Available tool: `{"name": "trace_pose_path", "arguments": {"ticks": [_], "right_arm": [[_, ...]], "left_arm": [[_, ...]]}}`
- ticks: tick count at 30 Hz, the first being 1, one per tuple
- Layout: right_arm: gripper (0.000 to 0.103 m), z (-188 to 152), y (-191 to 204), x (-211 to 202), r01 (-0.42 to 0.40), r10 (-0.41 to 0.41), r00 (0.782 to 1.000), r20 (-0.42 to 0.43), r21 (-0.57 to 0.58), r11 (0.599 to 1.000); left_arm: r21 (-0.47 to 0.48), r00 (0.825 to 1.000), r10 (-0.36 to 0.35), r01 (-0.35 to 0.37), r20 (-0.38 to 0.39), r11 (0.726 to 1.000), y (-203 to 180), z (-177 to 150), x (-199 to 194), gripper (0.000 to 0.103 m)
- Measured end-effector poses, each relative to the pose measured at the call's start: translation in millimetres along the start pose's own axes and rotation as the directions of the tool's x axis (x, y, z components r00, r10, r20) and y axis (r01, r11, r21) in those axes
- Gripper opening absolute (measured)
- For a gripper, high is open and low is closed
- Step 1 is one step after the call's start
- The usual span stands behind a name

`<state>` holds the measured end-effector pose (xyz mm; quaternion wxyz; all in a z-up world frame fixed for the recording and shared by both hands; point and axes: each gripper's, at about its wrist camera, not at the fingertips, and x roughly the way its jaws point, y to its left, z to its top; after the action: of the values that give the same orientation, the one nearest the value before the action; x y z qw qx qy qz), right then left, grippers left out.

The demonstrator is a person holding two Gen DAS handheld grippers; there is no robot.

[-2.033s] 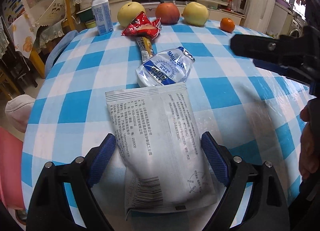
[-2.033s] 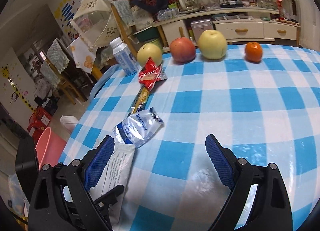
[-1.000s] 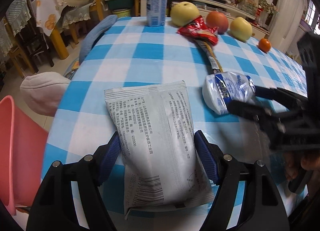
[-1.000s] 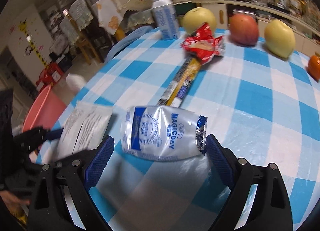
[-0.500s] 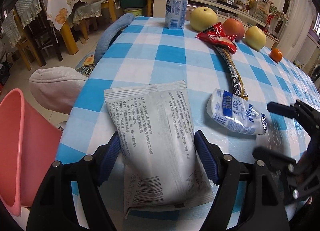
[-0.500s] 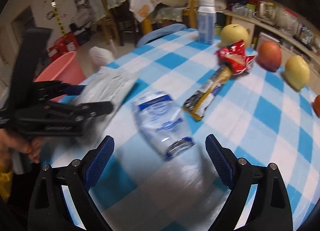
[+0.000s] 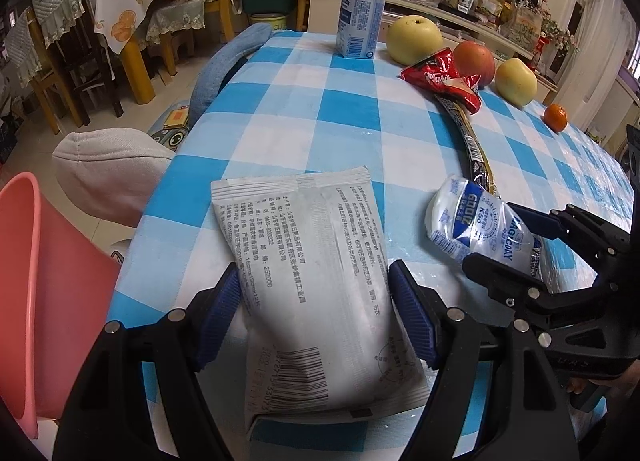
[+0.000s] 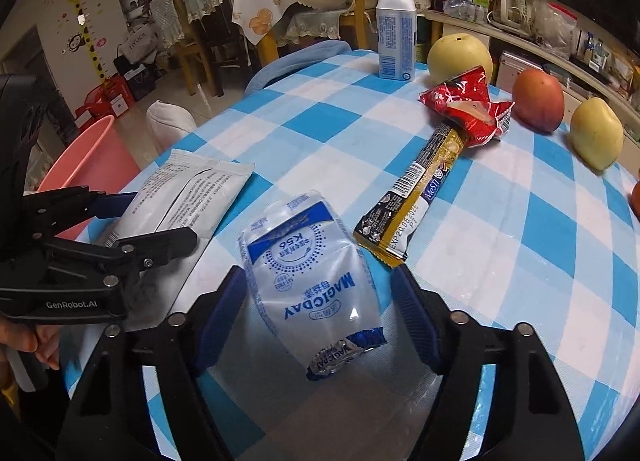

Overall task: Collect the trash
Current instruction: 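Close the right gripper on the white Magic Day milk pouch while the left holds its packet, then carry the white packet and Magic Day pouch over the pink bucket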

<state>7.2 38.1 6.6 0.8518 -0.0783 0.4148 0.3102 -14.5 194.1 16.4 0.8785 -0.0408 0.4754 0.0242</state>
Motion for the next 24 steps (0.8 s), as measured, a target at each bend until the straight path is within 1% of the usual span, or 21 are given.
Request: {"name": "trace_pose_path", "arguments": {"ticks": [1, 4, 8, 13, 17, 24], "right_arm": [[0.065, 0, 1, 0, 0.009, -0.009, 1.0, -0.005, -0.011, 1.0], [0.065, -2, 9, 1, 0.023, -0.024, 1.0, -0.014, -0.052, 0.998], [0.061, -4, 19, 1, 0.057, -0.059, 0.998, -0.014, -0.112, 0.992], [0.06, -6, 21, 2, 0.066, -0.067, 0.998, -0.012, -0.122, 0.99], [0.06, -7, 23, -1, 0.092, -0.093, 0.996, -0.004, -0.125, 0.988], [0.06, -4, 25, -12, 0.132, -0.129, 0.991, 0.033, -0.095, 0.987]], "left_arm": [[-0.004, 1.0, -0.003, 0.003, -0.001, 1.0, 1, 0, 0, 0.075], [-0.003, 1.0, -0.008, 0.008, 0.0, 1.0, 0, 1, 0, 0.075], [-0.008, 1.0, -0.017, 0.017, 0.006, 1.0, 2, 1, -2, 0.074], [-0.019, 0.999, -0.031, 0.031, 0.016, 0.999, 6, 1, -6, 0.074], [-0.03, 0.999, -0.046, 0.047, 0.029, 0.998, 8, 1, -11, 0.074], [-0.046, 0.995, -0.075, 0.078, 0.066, 0.996, 16, 2, -25, 0.072]]}}
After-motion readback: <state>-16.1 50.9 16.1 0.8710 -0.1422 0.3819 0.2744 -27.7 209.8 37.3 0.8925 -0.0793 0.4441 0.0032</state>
